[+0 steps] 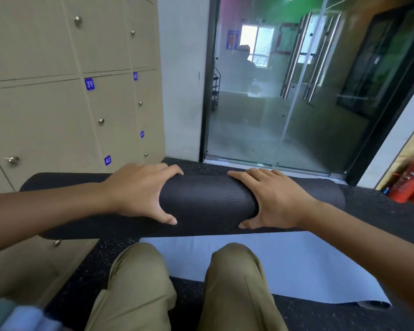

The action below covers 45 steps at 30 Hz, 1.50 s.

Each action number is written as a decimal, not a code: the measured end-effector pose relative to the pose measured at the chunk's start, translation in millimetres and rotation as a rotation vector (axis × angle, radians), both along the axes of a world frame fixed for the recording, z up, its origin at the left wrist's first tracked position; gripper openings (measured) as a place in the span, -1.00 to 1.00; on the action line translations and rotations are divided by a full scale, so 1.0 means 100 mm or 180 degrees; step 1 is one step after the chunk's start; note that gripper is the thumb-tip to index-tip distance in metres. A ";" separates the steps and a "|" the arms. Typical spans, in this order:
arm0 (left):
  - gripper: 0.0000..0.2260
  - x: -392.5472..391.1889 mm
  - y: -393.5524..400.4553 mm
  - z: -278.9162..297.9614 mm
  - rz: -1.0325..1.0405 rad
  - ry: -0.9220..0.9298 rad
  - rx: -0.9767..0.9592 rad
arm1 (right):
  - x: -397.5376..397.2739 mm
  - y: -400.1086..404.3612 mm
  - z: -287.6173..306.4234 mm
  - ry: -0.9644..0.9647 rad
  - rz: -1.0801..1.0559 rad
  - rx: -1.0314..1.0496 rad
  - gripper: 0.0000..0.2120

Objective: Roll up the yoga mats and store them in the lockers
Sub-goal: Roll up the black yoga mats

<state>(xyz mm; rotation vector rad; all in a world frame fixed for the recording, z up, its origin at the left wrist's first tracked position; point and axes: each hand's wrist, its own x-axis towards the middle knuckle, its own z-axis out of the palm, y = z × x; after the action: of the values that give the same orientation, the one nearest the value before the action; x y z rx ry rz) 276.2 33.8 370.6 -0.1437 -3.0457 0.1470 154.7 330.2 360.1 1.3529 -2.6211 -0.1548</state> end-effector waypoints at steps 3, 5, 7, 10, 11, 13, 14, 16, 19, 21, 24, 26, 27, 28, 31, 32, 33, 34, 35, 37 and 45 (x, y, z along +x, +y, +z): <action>-0.18 0.43 0.16 0.15 -0.0047 0.0024 0.0003 | 0.47 0.19 0.13 0.0058 -0.0003 -0.0048 0.07; -0.18 0.71 0.28 0.20 -0.0041 0.0030 0.0013 | 0.78 0.31 0.17 0.0131 0.0000 -0.0052 0.07; -0.19 0.98 0.37 0.20 -0.0031 0.0021 0.0068 | 1.06 0.44 0.17 0.0215 -0.0009 -0.0079 0.07; -0.20 1.39 0.54 0.18 -0.0010 -0.0048 0.0196 | 1.49 0.61 0.14 0.0197 -0.0032 -0.0107 0.07; -0.19 1.51 0.59 0.16 -0.0002 -0.0063 0.0226 | 1.63 0.68 0.12 0.0200 -0.0035 -0.0129 0.08; -0.17 1.74 0.67 0.10 0.0001 -0.0104 0.0293 | 1.88 0.78 0.08 0.0251 -0.0030 -0.0143 0.08; -0.16 1.85 0.72 0.04 0.0010 -0.0122 0.0314 | 2.01 0.83 0.04 0.0252 -0.0041 -0.0144 0.07; -0.14 2.05 0.80 -0.07 -0.0009 -0.0135 0.0377 | 2.22 0.93 -0.04 0.0199 -0.0050 -0.0172 0.06; -0.11 2.28 0.91 -0.28 0.0032 -0.0229 0.0593 | 2.48 1.03 -0.20 0.0087 -0.0023 -0.0216 0.03; -0.12 2.39 0.96 -0.44 -0.0022 -0.0217 0.0629 | 2.62 1.07 -0.32 -0.0010 -0.0053 -0.0202 0.02; -0.11 2.53 0.97 -0.63 -0.0039 -0.0322 0.0758 | 2.78 1.09 -0.46 -0.0230 -0.0059 -0.0164 -0.01; -0.09 2.59 0.97 -0.72 -0.0028 -0.0475 0.0706 | 2.86 1.10 -0.53 -0.0399 -0.0069 -0.0120 -0.03; -0.08 2.61 0.97 -0.76 -0.0013 -0.0563 0.0687 | 2.88 1.11 -0.57 -0.0463 -0.0078 -0.0082 -0.02; -0.07 2.64 0.98 -0.80 -0.0008 -0.0617 0.0697 | 2.90 1.12 -0.61 -0.0515 -0.0085 -0.0041 -0.01; -0.08 2.72 1.00 -0.89 0.0018 -0.0694 0.0887 | 2.92 1.15 -0.71 -0.0592 -0.0076 -0.0026 -0.02; -0.09 2.74 1.01 -0.92 0.0039 -0.0713 0.0967 | 2.93 1.16 -0.73 -0.0585 -0.0054 -0.0050 -0.04; -0.09 2.75 1.02 -0.93 0.0055 -0.0715 0.1043 | 2.94 1.17 -0.75 -0.0558 -0.0017 -0.0069 -0.07; -0.10 2.75 1.03 -0.95 0.0066 -0.0705 0.1106 | 2.95 1.18 -0.76 -0.0512 0.0026 -0.0078 -0.09; -0.11 2.75 1.04 -0.95 0.0051 -0.0687 0.1151 | 2.96 1.18 -0.78 -0.0459 0.0068 -0.0084 -0.11; -0.11 2.75 1.05 -0.97 -0.0012 -0.0661 0.1194 | 2.98 1.19 -0.84 -0.0366 0.0122 -0.0110 -0.12; -0.12 2.77 0.95 -1.03 -0.0537 -0.0254 0.0816 | 2.86 1.16 -0.92 -0.0455 0.0204 -0.0147 -0.09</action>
<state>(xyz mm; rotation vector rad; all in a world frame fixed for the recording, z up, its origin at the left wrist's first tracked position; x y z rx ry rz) 553.7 129.1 267.1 -0.3933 -3.0766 -0.2657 440.3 446.3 268.2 1.4817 -2.6732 0.0123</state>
